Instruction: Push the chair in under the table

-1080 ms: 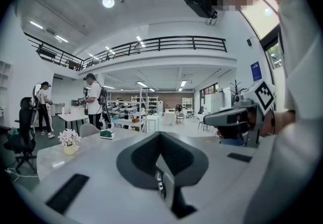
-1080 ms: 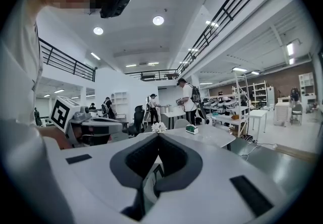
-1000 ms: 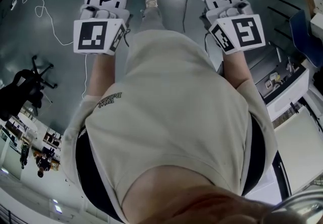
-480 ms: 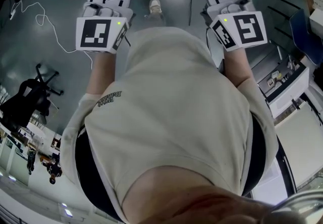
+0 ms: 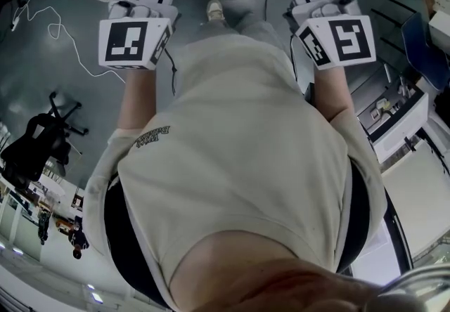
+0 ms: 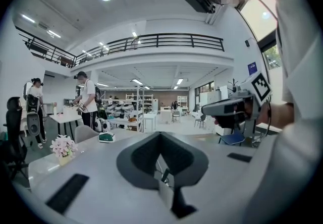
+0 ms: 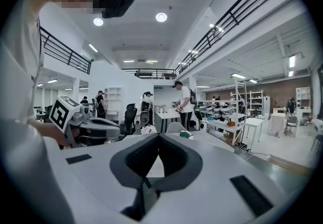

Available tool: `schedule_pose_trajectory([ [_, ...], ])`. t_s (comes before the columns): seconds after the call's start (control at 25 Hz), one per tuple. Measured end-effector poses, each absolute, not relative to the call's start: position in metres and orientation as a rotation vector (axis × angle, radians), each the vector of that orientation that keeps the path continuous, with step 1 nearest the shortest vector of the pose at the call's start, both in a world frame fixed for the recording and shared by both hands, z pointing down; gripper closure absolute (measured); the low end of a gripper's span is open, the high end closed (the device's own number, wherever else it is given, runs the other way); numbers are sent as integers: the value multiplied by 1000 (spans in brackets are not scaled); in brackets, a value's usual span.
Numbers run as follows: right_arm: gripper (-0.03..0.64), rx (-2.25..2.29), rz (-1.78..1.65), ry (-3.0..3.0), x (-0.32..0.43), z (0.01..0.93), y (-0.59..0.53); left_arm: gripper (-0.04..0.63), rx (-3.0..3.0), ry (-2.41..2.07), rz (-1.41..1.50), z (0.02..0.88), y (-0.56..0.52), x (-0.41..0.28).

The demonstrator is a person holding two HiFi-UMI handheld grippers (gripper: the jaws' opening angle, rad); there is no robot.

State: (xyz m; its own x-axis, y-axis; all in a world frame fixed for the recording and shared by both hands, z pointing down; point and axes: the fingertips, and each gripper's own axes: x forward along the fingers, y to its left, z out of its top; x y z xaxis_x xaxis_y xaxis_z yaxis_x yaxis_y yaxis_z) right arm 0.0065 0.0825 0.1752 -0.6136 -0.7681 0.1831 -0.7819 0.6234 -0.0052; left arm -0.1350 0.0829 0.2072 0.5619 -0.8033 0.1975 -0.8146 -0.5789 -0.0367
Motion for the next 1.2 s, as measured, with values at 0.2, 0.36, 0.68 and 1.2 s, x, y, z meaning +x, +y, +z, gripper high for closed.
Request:
schedule_pose_trajectory([
  [0.2, 607, 1238, 142, -2715, 10, 179, 72, 586, 2709, -1443, 312, 206, 78, -127],
  [0.36, 607, 1187, 146, -2747, 13, 176, 60, 586, 2685, -1492, 318, 199, 72, -126],
  [0.68, 607, 1094, 151, -2756, 19, 185, 45, 586, 2703, -1405, 371, 211, 60, -115],
  [1.2, 581, 861, 101, -2536, 30, 266, 29, 583, 2913, -986, 725, 285, 59, -90],
])
